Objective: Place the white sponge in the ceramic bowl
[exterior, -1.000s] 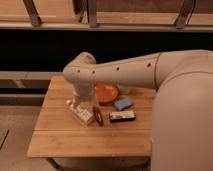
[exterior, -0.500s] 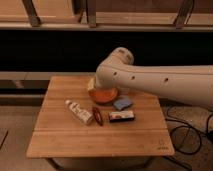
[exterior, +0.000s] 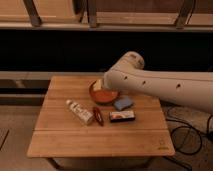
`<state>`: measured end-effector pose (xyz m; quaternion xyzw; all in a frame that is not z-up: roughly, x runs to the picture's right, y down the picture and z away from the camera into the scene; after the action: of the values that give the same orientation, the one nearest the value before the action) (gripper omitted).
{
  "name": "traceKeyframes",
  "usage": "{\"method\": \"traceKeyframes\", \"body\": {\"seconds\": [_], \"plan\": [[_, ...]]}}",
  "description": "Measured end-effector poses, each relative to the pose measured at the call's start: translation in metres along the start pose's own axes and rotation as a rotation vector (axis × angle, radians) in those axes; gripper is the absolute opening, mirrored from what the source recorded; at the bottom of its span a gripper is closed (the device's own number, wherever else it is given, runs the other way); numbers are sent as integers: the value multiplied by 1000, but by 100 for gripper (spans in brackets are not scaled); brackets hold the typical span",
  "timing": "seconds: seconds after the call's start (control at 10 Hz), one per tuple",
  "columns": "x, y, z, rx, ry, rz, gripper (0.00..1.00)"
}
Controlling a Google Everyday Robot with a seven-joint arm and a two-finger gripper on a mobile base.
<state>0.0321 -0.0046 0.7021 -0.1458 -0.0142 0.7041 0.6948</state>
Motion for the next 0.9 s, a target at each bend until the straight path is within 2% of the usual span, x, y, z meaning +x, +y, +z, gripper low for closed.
{"method": "traceKeyframes", "body": {"seconds": [0.2,0.4,0.7,0.9], "plan": [[-8,-59,3,29,-35,81,65],[-15,-94,15,9,-65,122,65],[-12,-116,39,-36,-62,162,65],[-10,-116,46,-47,-50,164,65]]}}
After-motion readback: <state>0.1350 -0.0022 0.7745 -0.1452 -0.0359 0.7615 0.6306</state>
